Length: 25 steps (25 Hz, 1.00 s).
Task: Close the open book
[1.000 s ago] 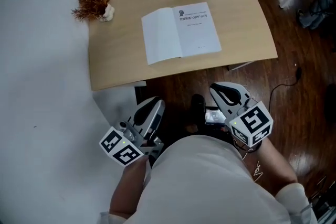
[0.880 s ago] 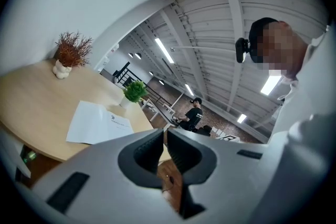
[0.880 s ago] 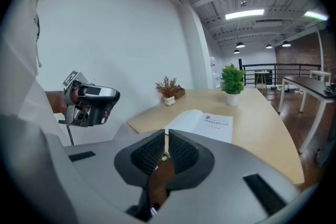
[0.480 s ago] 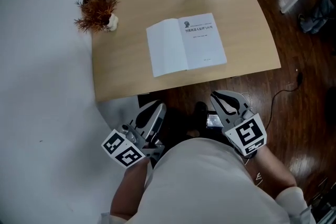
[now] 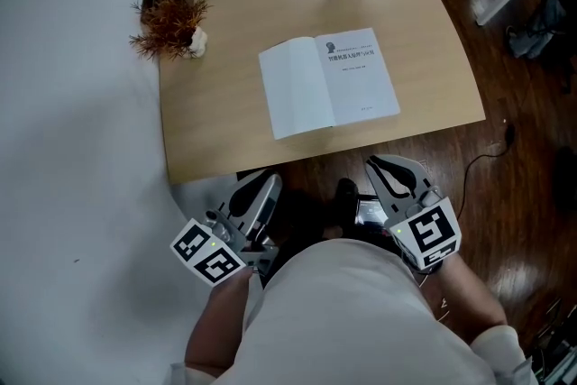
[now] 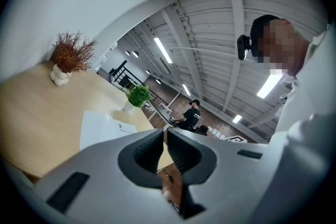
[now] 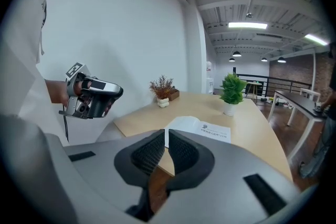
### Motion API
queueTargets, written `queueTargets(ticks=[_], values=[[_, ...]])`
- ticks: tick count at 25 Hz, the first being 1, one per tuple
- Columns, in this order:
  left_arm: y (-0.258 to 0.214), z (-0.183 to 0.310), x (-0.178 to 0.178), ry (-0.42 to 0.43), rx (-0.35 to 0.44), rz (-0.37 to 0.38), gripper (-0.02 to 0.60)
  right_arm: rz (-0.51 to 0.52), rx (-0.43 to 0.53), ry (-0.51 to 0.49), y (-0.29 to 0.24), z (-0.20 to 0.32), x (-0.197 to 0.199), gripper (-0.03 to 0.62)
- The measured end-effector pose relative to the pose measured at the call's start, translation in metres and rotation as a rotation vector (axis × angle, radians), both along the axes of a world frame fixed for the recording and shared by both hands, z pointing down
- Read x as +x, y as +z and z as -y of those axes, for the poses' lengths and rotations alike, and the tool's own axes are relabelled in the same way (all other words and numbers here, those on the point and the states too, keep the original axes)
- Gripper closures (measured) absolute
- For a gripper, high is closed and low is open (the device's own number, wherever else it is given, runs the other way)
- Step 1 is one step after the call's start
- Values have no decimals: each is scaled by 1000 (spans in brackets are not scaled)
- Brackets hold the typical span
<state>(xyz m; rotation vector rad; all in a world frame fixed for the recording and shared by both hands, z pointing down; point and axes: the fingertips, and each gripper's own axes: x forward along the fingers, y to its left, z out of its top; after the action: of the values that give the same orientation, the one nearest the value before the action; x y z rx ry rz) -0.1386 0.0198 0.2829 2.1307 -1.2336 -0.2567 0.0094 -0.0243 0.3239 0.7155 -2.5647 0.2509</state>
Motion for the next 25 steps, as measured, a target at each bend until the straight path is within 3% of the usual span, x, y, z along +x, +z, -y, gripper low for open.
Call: queueTargets(ticks=[14, 25], values=[[40, 12, -13, 15, -65, -6, 581, -58, 42, -76, 7, 15, -50, 589], [89, 28, -24, -22, -125, -6, 581, -164, 80, -143, 67, 29, -79, 589]])
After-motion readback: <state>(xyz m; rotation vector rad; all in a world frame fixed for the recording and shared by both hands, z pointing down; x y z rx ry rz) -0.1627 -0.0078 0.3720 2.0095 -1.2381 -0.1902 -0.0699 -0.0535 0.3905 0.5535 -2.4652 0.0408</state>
